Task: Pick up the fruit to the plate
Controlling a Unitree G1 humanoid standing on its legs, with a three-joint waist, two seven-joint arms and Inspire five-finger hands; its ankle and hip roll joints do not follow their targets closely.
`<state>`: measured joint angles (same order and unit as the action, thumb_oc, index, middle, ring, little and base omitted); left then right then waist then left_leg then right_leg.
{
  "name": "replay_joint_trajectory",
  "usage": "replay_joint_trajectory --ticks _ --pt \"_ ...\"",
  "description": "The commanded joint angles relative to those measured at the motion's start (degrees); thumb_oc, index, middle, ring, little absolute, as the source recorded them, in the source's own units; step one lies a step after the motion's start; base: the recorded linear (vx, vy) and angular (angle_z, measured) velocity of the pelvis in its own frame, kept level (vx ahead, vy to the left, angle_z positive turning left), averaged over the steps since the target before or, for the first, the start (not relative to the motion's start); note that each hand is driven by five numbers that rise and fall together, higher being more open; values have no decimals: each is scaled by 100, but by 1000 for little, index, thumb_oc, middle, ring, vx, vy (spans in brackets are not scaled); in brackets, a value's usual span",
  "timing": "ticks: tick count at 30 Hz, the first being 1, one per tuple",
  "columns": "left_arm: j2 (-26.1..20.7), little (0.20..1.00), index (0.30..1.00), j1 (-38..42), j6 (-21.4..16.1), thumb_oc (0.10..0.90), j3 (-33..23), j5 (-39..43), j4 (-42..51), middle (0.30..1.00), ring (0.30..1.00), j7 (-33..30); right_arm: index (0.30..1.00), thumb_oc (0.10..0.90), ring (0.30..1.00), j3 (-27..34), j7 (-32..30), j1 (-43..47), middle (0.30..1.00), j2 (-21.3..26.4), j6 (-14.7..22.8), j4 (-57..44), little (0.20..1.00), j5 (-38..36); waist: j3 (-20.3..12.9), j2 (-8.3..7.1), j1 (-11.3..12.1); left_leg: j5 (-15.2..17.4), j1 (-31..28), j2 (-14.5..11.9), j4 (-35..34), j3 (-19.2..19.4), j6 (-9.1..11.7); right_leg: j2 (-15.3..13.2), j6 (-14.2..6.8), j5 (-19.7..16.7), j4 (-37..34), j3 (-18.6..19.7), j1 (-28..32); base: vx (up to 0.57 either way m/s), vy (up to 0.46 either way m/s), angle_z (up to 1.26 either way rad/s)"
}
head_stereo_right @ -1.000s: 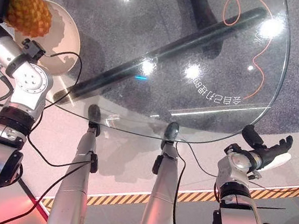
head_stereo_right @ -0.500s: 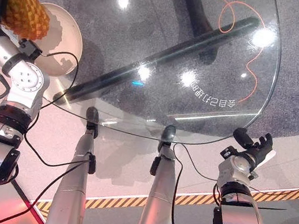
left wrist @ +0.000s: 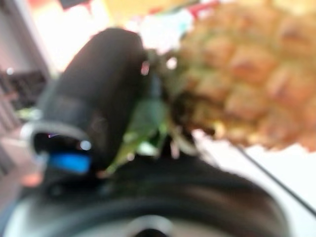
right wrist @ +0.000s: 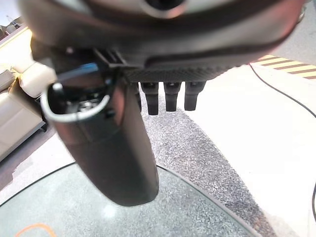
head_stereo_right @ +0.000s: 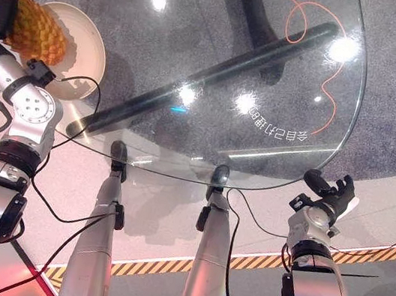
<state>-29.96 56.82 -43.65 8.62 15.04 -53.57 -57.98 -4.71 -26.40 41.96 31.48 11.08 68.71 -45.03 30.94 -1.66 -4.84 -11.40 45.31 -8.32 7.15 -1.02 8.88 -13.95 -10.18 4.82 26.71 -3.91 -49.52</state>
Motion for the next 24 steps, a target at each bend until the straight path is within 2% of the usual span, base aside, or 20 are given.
replay_joint_trajectory --ticks 1,14,15,16,17,18,21,24 --pt "-593 200 300 894 -443 100 -89 -74 -85 300 300 40 900 800 900 -173 -167 -472 900 -96 -156 467 900 114 -115 -242 118 880 121 -86 854 13 18 349 197 -550 -892 -132 301 0 0 0" --pt "-653 200 300 1028 -528 100 -16 11 -315 300 300 272 900 800 900 -217 -162 -372 900 -89 -125 424 900 118 -115 -296 91 818 154 -90 801 5 19 378 206 -619 -989 -98 290 0 0 0" --pt "-654 288 375 1030 -526 188 -14 5 -312 375 375 260 900 800 900 -216 -167 -370 900 -94 -121 430 900 125 -115 -294 92 815 161 -88 802 2 20 376 206 -621 -991 -96 286 0 0 0" --pt "-654 420 488 1028 -535 320 -9 5 -313 488 488 264 900 800 900 -218 -191 -359 900 -105 -124 425 900 138 -115 -290 95 816 168 -91 812 -1 23 370 203 -623 -989 -94 283 0 0 0" --pt "-656 420 488 1029 -534 320 -8 5 -311 488 488 265 900 800 900 -217 -192 -362 900 -106 -121 424 900 135 -115 -290 95 816 171 -92 814 -1 24 368 203 -623 -989 -94 281 0 0 0" --pt "-659 480 540 1035 -536 380 -7 -7 -310 540 540 263 900 800 900 -223 -200 -367 900 -112 -113 421 900 125 -115 -291 98 815 178 -92 817 -2 25 366 201 -625 -989 -95 278 0 0 0" --pt "-646 538 589 1007 -591 438 -8 -20 -315 589 589 272 900 800 900 -217 -200 -382 900 -117 -90 428 900 123 -115 -298 111 885 142 -93 840 -7 27 375 195 -571 -964 -98 307 0 0 0" --pt "-658 584 629 1016 -604 484 11 -47 -282 629 629 263 900 800 900 -216 -186 -369 900 -100 -78 417 900 114 -115 -299 113 820 188 -83 818 -12 18 370 199 -631 -996 -100 273 0 0 0"
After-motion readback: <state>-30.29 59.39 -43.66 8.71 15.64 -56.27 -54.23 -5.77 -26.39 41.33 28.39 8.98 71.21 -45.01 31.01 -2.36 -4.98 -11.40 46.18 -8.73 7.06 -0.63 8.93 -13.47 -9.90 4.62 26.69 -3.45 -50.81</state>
